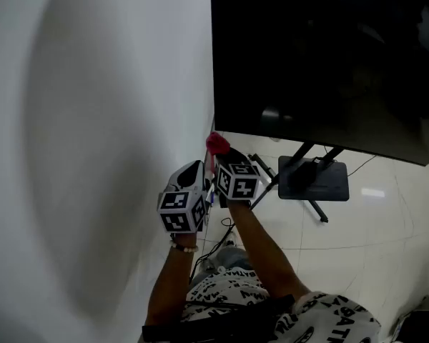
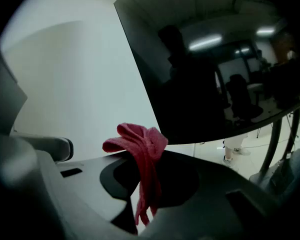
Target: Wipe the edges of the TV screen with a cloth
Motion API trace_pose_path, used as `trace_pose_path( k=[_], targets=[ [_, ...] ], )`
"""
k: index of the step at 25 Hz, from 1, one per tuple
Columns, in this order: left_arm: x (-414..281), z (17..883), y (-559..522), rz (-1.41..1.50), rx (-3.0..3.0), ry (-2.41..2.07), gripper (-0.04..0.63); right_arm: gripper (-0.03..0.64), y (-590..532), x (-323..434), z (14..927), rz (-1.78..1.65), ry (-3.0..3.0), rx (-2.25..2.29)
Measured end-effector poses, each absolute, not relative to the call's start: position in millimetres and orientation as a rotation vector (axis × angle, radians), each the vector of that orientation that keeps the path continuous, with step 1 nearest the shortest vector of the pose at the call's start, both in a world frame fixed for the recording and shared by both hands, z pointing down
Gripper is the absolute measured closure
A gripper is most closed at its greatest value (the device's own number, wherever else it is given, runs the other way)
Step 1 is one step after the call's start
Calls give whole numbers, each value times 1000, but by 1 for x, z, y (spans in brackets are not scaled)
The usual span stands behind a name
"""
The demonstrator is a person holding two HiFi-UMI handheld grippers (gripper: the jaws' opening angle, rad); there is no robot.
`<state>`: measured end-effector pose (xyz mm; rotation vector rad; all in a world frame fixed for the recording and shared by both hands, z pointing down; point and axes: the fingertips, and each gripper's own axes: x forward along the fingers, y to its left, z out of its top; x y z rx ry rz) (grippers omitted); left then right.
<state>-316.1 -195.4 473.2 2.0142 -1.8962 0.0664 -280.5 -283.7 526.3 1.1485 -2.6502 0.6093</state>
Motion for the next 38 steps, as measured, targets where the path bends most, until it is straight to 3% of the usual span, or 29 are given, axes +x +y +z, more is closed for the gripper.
trace_pose_path(
  k=[19, 38],
  targets=[
    [-343, 470, -234, 45, 1972, -1916, 595, 543, -349, -332, 559, 939, -2582, 1196],
    [-331, 428, -216, -41, 2085, -1905, 595, 543, -354, -323, 433, 1077, -2835, 1254]
  ],
)
